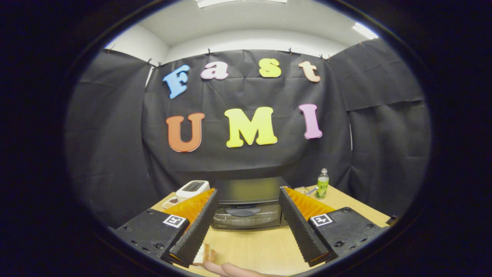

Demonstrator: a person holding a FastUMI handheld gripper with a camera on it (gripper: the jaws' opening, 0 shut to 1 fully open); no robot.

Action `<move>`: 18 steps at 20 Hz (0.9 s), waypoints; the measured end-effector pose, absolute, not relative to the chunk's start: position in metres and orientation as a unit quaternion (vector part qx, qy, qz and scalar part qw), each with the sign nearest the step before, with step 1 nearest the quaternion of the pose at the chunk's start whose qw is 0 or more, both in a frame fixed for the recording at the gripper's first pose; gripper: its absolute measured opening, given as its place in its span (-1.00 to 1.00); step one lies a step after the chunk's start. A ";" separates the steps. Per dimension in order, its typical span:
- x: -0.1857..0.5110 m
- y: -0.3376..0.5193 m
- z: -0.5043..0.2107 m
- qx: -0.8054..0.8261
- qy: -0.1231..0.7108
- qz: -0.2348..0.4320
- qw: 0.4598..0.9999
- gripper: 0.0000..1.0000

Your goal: Open the toaster oven, put the food inside, and close the toaster oven door.

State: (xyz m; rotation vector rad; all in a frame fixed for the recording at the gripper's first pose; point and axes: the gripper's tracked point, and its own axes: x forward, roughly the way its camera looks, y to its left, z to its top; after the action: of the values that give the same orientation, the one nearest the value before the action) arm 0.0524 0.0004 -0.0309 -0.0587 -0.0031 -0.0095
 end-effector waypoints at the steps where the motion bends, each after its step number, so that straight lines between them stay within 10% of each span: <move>1: 0.066 0.001 -0.038 -0.032 -0.003 -0.004 0.999 1.00; 18: 0.218 0.008 -0.163 -0.028 0.084 0.019 0.996 1.00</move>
State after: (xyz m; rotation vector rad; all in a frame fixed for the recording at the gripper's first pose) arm 0.2176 0.0083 -0.1634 -0.0566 0.1689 0.0378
